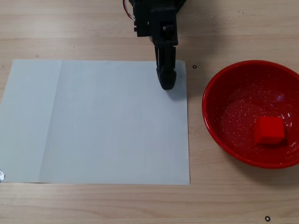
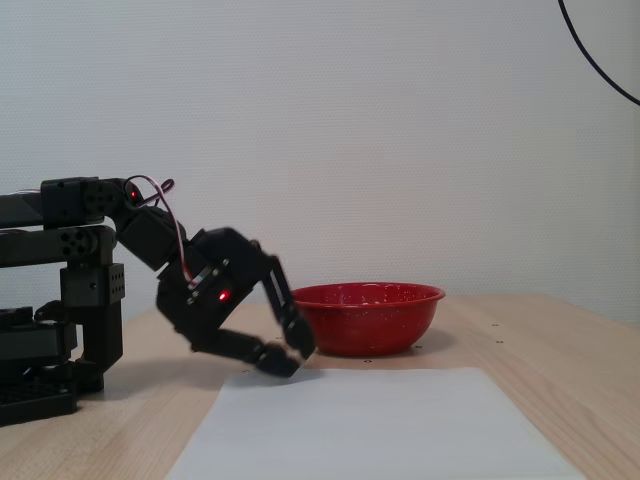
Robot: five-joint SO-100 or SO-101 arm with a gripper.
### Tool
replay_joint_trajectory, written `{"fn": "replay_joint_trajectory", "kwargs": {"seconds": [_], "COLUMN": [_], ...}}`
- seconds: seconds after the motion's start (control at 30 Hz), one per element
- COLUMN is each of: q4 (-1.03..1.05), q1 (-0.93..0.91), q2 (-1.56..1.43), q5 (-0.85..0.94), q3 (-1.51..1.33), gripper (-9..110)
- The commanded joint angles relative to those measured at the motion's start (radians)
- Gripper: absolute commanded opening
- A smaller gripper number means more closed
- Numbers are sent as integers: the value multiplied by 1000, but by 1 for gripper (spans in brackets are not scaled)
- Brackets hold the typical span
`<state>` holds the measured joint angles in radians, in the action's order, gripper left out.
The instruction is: Grasp the red cube and put it in the red bowl.
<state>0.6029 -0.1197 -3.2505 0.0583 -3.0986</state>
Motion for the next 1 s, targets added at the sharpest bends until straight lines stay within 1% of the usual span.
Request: {"fn": "replay_joint_trajectory", "kwargs": {"seconds": [0.0, 0.3, 0.4, 0.97], "q4": [40, 264, 272, 285], "q1": [-21, -40, -28, -32], "q2": [-28, -28, -28, -26], "q5": [17, -20, 2, 3], "q3": [-5, -5, -6, -6], "gripper": [0, 0, 0, 0]}}
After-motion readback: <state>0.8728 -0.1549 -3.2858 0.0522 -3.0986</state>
